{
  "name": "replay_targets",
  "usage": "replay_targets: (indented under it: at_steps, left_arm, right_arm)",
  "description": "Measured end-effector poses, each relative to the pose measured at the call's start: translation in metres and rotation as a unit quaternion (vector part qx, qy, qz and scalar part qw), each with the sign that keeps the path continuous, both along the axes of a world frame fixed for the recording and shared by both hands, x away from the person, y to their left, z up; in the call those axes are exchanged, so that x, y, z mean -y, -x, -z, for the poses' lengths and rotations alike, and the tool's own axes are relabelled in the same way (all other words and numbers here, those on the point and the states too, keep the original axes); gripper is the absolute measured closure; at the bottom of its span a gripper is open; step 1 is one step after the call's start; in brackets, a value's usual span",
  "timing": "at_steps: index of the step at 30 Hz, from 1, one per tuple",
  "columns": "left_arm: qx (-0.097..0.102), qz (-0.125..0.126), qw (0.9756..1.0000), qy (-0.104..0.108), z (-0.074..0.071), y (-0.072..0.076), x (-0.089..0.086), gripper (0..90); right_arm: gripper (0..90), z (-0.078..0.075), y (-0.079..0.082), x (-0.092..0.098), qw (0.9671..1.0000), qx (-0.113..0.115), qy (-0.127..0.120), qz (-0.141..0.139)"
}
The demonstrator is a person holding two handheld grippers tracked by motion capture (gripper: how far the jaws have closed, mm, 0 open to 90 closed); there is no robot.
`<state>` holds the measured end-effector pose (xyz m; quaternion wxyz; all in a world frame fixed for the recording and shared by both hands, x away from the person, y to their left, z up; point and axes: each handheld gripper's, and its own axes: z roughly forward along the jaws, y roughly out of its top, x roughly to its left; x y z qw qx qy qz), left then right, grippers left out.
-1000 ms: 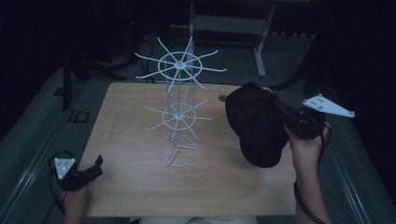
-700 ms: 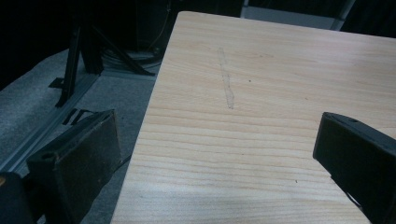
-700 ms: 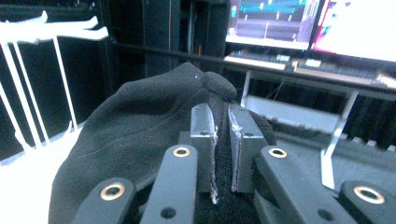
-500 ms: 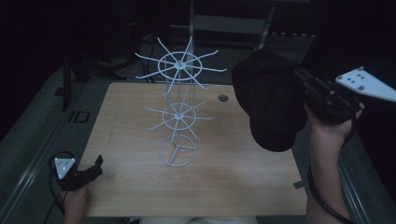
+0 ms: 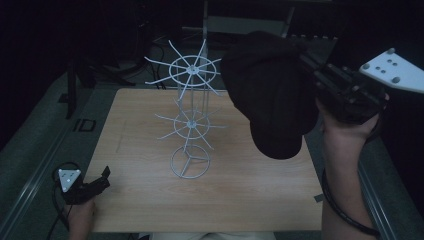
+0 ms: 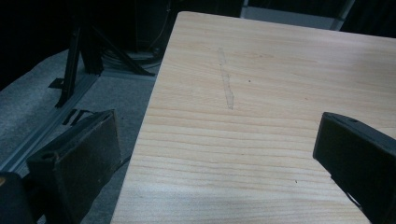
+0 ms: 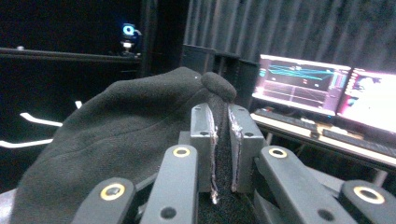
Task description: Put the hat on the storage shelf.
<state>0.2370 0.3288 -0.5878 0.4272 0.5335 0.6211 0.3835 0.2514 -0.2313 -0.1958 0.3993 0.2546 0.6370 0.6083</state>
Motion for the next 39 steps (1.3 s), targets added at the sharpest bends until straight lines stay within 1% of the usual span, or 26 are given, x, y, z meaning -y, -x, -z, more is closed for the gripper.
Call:
replay_targets:
  at_steps: [2,3,4,8,11,14,15,17,22,25,31,33,36,39]
  left_arm:
    - [0.000,0.000,1.0000,-0.001,0.000,0.000,0.000,1.5]
    - [-0.001,0.000,1.0000,-0.001,0.000,0.000,0.000,1.4]
    - [0.000,0.000,1.0000,0.000,0.000,0.000,0.000,1.5]
    - [0.000,0.001,1.0000,-0.001,0.000,0.000,0.000,1.5]
    - [0.001,0.000,1.0000,0.000,0.000,0.000,0.000,1.4]
    - [0.001,0.000,1.0000,0.001,0.000,0.000,0.000,1.4]
    - [0.002,0.000,1.0000,0.001,0.000,0.000,0.000,1.4]
    - [0.001,0.000,1.0000,0.001,0.000,0.000,0.000,1.5]
    - [0.001,0.000,1.0000,0.000,0.000,0.000,0.000,1.5]
    - [0.001,0.000,1.0000,0.001,0.000,0.000,0.000,1.5]
    - [0.002,0.000,1.0000,0.001,0.000,0.000,0.000,1.5]
    - [0.002,0.000,1.0000,0.001,0.000,0.000,0.000,1.4]
    - [0.001,0.000,1.0000,0.001,0.000,0.000,0.000,1.4]
    - [0.002,0.000,1.0000,0.002,0.000,0.000,0.000,1.4]
  right_arm:
    - [82.1,0.002,0.002,-0.006,0.9999,-0.001,0.002,-0.012]
    - [82.1,0.004,0.005,-0.013,0.9997,0.000,0.004,-0.026]
    - [82.1,0.004,0.006,-0.016,0.9995,0.000,0.005,-0.030]
    - [82.1,0.011,0.011,-0.029,0.9981,-0.001,0.015,-0.059]
    - [82.0,0.020,0.013,-0.037,0.9971,-0.007,0.025,-0.072]
    - [82.0,0.031,0.013,-0.040,0.9959,-0.016,0.026,-0.085]
    - [82.0,0.035,0.013,-0.040,0.9954,-0.021,0.022,-0.091]
    - [82.0,0.042,0.013,-0.042,0.9949,-0.026,0.027,-0.094]
    - [81.9,0.063,0.011,-0.046,0.9920,-0.048,0.034,-0.111]
    - [81.8,0.074,0.010,-0.049,0.9907,-0.057,0.044,-0.116]
    - [81.4,0.090,0.006,-0.051,0.9882,-0.074,0.043,-0.127]
    - [81.4,0.097,0.004,-0.052,0.9867,-0.082,0.040,-0.134]
    - [81.1,0.104,0.002,-0.052,0.9863,-0.084,0.038,-0.137]
    - [78.8,0.107,0.002,-0.051,0.9864,-0.085,0.033,-0.137]
